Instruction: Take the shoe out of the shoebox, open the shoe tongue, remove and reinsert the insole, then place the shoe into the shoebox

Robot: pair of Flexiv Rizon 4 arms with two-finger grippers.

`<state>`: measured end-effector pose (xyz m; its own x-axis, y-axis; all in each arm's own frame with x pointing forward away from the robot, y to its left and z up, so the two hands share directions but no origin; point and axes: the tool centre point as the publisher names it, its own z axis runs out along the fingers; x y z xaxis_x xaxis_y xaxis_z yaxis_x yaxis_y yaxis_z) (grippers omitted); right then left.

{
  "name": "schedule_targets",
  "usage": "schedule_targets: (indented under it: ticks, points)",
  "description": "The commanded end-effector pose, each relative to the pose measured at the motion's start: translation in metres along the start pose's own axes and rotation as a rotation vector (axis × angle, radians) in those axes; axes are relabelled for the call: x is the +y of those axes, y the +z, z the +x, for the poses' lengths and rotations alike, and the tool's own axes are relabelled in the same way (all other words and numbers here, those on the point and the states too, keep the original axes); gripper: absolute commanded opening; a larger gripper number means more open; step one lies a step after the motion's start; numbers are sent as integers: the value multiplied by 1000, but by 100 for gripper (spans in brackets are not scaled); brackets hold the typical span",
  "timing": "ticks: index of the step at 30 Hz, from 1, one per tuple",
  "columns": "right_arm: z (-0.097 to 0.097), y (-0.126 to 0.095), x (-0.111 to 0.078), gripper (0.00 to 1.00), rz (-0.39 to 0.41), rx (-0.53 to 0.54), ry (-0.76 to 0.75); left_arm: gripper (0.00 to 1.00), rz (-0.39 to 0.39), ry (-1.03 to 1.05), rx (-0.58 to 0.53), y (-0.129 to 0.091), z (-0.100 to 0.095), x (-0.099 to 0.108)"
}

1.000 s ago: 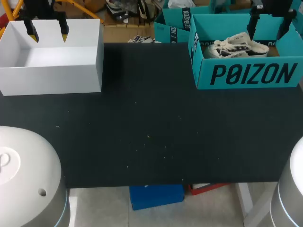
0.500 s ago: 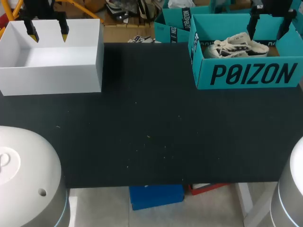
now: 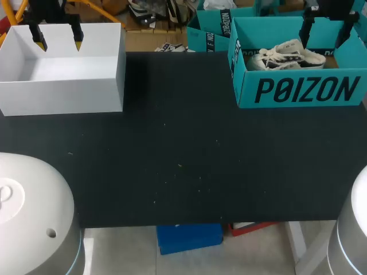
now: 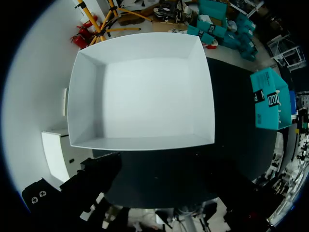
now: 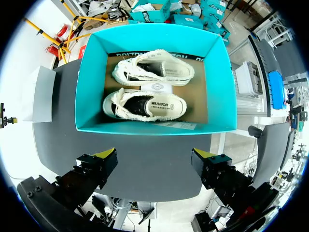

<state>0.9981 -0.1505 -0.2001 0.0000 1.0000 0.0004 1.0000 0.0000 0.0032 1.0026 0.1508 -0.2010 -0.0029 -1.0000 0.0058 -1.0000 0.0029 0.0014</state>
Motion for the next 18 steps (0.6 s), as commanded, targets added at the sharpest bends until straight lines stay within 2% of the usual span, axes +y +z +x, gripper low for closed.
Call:
schedule_targets:
  ticks: [1, 15, 18]
  points:
    - [0, 0, 1, 100, 1, -1, 0, 100, -1, -2, -3, -1, 1, 1]
    - [0, 0, 1, 100, 1, -1, 0, 100, -1, -2, -3, -1, 1, 1]
    - [1, 3, 5, 100, -18, -25, -129, 100, -1, -2, -3, -1, 1, 1]
